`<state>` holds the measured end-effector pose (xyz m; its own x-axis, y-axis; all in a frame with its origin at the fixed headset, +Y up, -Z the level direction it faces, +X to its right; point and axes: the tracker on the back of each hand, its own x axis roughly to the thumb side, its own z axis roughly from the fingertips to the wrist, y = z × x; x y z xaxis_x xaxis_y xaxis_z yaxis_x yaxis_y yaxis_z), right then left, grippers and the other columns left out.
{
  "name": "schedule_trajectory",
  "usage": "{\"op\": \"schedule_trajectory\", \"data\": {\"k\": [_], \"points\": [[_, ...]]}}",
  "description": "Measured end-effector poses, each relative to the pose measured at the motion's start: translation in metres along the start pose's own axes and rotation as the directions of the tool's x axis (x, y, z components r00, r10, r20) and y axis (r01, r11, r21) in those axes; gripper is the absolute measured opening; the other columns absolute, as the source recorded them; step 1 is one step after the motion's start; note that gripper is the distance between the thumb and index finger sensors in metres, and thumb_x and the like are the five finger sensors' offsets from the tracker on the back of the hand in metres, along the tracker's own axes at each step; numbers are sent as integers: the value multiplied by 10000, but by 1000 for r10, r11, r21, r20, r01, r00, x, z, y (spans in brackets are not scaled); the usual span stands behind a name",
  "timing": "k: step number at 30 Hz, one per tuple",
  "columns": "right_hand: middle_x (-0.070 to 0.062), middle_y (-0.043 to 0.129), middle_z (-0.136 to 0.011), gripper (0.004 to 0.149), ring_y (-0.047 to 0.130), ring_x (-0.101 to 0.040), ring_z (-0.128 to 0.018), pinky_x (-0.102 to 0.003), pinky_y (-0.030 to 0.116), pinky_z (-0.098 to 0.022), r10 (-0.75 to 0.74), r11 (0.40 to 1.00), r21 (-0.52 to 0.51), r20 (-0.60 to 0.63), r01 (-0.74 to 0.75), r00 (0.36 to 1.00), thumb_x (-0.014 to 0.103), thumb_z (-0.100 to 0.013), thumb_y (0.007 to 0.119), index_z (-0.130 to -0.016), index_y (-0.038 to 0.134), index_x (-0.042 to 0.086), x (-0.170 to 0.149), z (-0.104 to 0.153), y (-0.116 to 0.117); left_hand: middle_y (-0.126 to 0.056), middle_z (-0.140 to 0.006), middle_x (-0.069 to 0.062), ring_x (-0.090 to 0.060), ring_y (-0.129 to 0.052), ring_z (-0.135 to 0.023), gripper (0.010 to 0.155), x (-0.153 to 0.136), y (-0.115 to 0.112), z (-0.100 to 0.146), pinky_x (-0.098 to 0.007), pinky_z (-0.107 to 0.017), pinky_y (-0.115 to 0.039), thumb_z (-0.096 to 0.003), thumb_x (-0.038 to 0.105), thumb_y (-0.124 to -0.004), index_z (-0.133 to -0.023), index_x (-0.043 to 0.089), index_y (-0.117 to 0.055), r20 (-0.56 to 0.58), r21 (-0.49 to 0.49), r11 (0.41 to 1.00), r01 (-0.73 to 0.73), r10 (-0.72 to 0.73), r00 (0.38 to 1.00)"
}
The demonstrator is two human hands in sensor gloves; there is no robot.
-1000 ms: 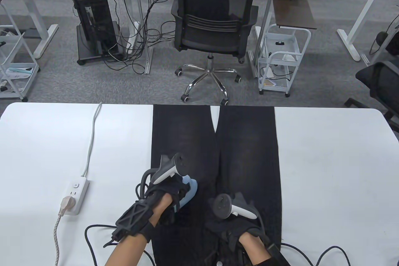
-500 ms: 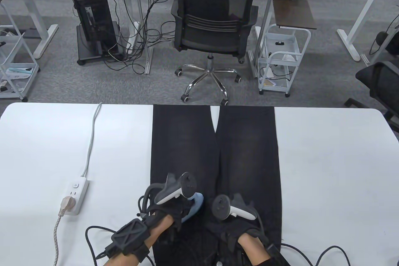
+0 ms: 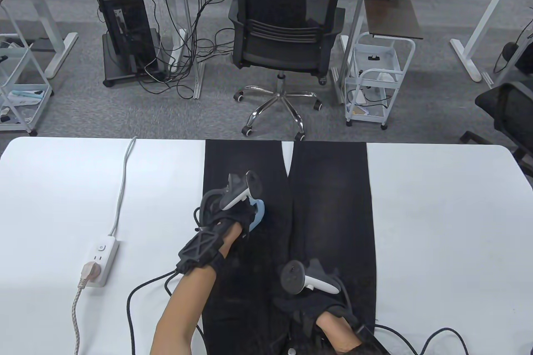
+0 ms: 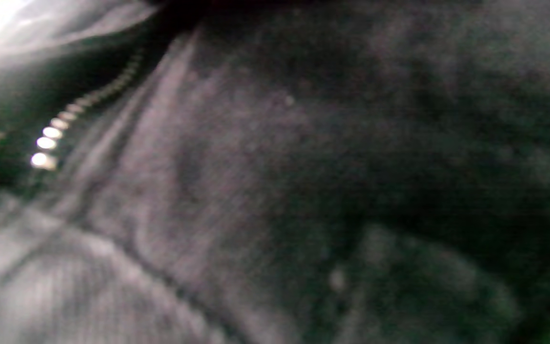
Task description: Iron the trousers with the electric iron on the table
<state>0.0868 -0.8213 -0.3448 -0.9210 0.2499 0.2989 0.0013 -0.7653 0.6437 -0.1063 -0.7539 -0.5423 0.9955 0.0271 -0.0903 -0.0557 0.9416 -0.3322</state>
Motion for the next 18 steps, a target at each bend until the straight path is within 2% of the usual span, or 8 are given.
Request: {"op": "schedule_trajectory", "data": {"k": [4,9,14,18], "points": [[-245,-147,-1076,812,-79,-558,-941,-770,125,-608,0,1000,2,1,0,1000,516,-619,507,-1073,-80,188,0,0,0,-933,-456,36,-114,-972,-358,410,-10,7,-16,-455,-498,-850,-606,472,-785,-798,111,-746,-36,-1,1000,-17,17,999],[-243,-166,-1067,795,-93,-555,-934,-770,113,-604,7,1000,14,4,-7,1000,516,-620,478,-1068,-91,188,0,-1,1,-931,-428,31,-116,-972,-335,391,-11,5,-17,-464,-475,-857,-602,456,-771,-772,104,-752,-46,-13,1000,-23,22,999],[-230,-175,-1061,786,-103,-546,-928,-766,106,-603,7,1000,22,-1,-7,1000,521,-617,466,-1066,-89,191,0,-1,0,-940,-406,7,-141,-980,-316,386,-9,-3,7,-496,-447,-858,-584,428,-775,-745,77,-764,-11,-71,996,-56,55,998],[-218,-179,-1060,786,-108,-536,-927,-757,98,-604,2,1000,22,-1,-2,1000,526,-614,464,-1063,-92,198,-1,-1,0,-940,-406,4,-144,-980,-315,388,-3,-17,43,-500,-446,-856,-584,428,-772,-745,74,-763,56,-75,997,-28,32,998]]}}
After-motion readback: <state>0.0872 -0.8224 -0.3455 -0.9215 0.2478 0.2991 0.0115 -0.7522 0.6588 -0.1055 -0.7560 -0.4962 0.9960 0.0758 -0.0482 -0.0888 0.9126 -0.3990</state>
